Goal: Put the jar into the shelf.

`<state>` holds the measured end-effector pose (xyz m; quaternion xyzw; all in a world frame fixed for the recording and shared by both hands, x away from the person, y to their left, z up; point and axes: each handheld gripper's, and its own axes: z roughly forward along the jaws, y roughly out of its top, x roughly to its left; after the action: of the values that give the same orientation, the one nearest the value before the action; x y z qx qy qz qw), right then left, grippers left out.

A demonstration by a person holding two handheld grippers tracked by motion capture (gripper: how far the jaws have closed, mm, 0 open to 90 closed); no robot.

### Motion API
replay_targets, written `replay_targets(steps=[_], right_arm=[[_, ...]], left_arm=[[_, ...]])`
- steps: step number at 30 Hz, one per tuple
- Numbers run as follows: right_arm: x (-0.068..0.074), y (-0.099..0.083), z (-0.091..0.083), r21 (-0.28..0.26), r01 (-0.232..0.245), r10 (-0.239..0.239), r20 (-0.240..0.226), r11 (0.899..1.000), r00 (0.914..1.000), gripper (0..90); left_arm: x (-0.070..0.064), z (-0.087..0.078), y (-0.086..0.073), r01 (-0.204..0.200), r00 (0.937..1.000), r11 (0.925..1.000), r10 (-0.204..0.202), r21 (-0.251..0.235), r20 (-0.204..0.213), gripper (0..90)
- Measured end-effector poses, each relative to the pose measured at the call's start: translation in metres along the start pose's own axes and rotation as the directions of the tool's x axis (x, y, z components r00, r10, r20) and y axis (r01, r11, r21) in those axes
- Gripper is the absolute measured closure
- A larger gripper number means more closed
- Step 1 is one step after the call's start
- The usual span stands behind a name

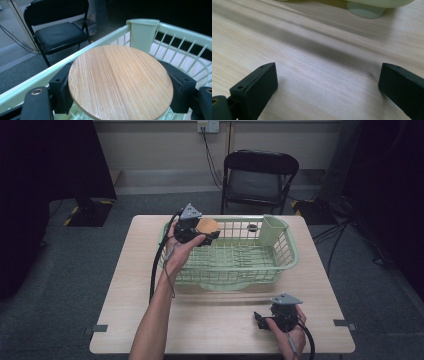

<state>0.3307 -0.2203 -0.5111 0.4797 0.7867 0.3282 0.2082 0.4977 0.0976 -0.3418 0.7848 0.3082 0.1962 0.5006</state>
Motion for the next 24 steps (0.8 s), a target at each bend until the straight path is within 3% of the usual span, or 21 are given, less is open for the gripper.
replay_targets(steps=[11, 14, 24], right_arm=[[0.0, 0.0, 0.0, 0.0, 0.0, 0.0, 0.0, 1.0, 1.0, 1.5], [0.0, 0.0, 0.0, 0.0, 0.0, 0.0, 0.0, 1.0, 1.0, 1.6], [0.0, 0.0, 0.0, 0.001, 0.0, 0.0, 0.0, 1.0, 1.0, 1.6]], left_arm=[[0.0, 0.016, -0.008, -0.011, 0.9994, 0.9973, 0.008, 0.073, 0.033, 24.3], [0.0, 0.021, -0.011, -0.017, 0.9996, 0.9945, 0.015, 0.103, 0.023, 24.2], [0.002, 0.028, -0.017, 0.013, 0.9989, 0.9895, -0.02, 0.144, 0.042, 24.2]])
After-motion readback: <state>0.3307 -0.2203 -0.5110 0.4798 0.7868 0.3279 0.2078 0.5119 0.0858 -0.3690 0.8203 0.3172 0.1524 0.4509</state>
